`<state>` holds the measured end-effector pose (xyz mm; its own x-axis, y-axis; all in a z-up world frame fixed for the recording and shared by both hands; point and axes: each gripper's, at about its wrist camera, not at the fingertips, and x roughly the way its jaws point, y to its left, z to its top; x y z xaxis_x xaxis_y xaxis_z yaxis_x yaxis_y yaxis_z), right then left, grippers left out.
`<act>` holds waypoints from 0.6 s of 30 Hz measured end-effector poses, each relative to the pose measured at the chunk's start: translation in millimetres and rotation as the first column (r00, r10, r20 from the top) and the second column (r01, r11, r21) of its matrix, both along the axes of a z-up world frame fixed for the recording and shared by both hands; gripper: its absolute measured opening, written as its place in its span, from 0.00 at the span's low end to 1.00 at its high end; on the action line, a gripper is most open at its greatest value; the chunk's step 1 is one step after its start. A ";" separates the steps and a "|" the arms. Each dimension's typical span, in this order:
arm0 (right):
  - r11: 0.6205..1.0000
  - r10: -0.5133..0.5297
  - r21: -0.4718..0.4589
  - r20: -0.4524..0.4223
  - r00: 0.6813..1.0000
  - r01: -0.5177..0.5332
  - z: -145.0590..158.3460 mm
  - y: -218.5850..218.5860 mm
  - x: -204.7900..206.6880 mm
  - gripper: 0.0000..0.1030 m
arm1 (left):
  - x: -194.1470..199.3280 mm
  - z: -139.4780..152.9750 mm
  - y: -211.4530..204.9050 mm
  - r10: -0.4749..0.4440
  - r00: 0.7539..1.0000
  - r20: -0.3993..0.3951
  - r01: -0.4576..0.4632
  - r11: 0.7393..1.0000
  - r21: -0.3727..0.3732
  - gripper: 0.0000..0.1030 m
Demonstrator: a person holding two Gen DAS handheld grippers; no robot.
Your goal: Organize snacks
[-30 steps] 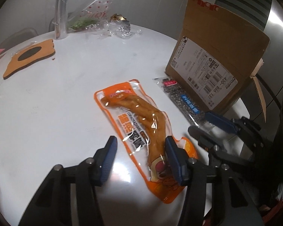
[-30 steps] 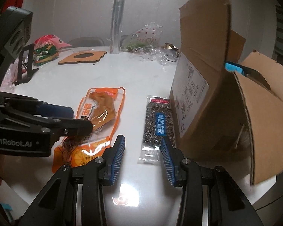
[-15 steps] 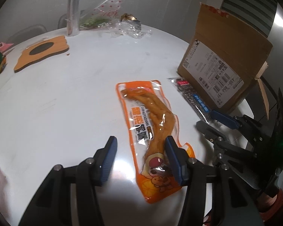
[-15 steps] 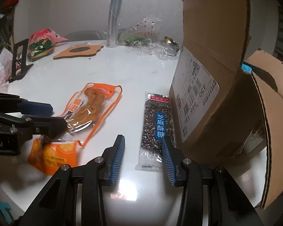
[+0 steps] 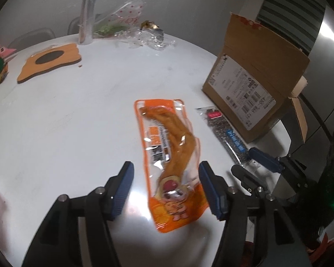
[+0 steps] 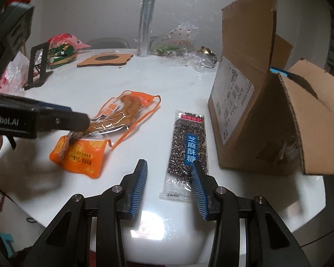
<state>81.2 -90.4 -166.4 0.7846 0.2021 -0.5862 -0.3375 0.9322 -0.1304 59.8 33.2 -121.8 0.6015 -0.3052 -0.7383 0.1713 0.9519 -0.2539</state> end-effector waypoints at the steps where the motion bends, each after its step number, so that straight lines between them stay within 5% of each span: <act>1: 1.000 -0.004 0.000 0.019 1.000 0.004 1.7 0.4 -2.6 0.36 | 2.0 -0.6 -3.7 -0.007 1.000 -0.002 0.007 1.000 0.004 0.59; 4: 1.000 -0.018 0.002 0.047 0.999 0.018 5.1 0.4 -0.9 0.48 | 10.1 -2.9 -14.5 -0.021 1.000 -0.015 0.021 1.000 0.015 0.62; 18: 0.998 -0.028 0.061 -0.006 1.000 0.029 -3.4 -15.0 27.5 0.50 | 32.5 -10.3 -27.4 0.034 0.999 -0.039 -0.031 0.997 0.074 0.69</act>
